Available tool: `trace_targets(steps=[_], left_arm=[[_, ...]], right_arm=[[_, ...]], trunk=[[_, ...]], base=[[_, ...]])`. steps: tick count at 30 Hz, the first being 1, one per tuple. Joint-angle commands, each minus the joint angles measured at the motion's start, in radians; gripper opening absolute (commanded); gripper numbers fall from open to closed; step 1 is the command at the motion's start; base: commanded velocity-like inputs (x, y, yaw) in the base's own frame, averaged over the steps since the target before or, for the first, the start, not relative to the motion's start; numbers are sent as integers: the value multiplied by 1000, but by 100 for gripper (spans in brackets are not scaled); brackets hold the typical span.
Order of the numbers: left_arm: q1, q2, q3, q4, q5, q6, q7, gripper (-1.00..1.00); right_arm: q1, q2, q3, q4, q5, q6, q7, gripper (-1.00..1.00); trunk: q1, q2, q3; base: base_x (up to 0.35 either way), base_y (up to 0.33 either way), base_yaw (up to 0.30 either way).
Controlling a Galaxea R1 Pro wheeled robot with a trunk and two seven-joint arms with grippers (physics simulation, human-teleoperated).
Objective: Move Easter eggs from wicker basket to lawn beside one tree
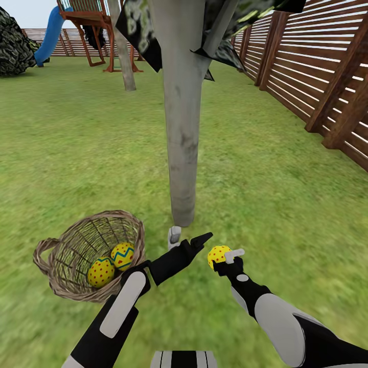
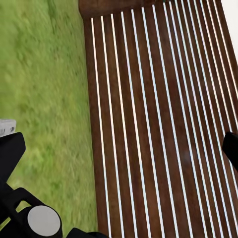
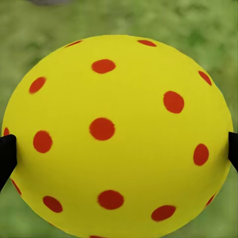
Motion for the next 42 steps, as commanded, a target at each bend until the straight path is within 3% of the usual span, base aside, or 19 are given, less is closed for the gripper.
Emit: trace_targets(steps=[1, 42], left_arm=[[0, 0, 1, 0, 3, 5, -1, 100], [0, 0, 1, 1, 3, 5, 0, 100]], right_arm=[[-1, 0, -7, 1, 11, -3, -5, -100], [-1, 3, -6, 0, 9, -1, -22, -100]], trunk=[[0, 0, -1], [16, -9, -144]], base=[[6, 0, 0], [0, 0, 0]])
